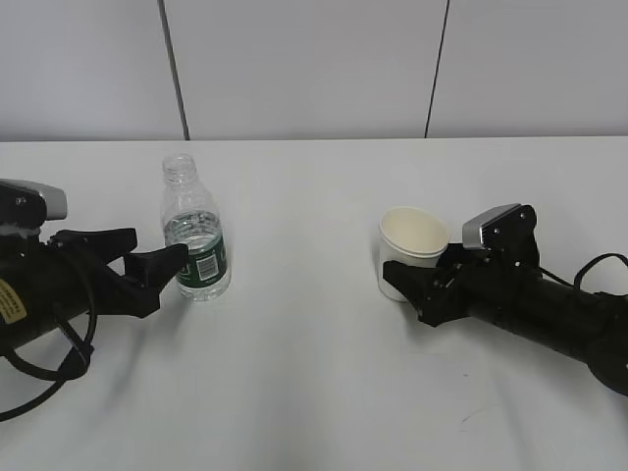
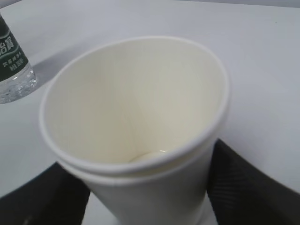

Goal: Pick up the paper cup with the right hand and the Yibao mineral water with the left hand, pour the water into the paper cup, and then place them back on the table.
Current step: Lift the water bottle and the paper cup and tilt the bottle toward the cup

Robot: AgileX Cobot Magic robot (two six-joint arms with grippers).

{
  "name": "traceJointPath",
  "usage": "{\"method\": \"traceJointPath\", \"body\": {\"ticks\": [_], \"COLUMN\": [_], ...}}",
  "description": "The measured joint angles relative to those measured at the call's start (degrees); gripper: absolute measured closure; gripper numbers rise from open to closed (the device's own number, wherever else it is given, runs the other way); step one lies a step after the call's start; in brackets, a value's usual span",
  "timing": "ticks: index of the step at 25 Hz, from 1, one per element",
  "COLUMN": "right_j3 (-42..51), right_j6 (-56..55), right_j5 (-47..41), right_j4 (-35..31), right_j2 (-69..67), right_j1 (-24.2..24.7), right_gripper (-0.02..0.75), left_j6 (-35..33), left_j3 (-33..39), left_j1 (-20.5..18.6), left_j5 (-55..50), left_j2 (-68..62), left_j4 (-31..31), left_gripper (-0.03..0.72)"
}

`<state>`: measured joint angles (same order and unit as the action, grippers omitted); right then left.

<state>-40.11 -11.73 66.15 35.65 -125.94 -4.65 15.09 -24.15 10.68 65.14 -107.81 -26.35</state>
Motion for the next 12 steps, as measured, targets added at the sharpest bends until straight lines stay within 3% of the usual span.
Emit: {"method": "traceJointPath", "body": {"ticks": [7, 12], "right_j3": [0.00, 0.00], "right_j6": [0.00, 0.00], "right_j5": [0.00, 0.00], "right_j4": [0.03, 0.03], "right_j2": [0.00, 0.00], "right_j1": [0.00, 0.00], "right_gripper": [0.187, 0.187], "left_j6": [0.00, 0.00], "left_j3": [-3.80, -7.36], "left_j1": [0.11, 2.41], "left_j5": [0.07, 0.12], "left_j2": [-1.90, -3.85], "left_j4": [-2.87, -3.47], "left_gripper": [0.176, 0.176]}}
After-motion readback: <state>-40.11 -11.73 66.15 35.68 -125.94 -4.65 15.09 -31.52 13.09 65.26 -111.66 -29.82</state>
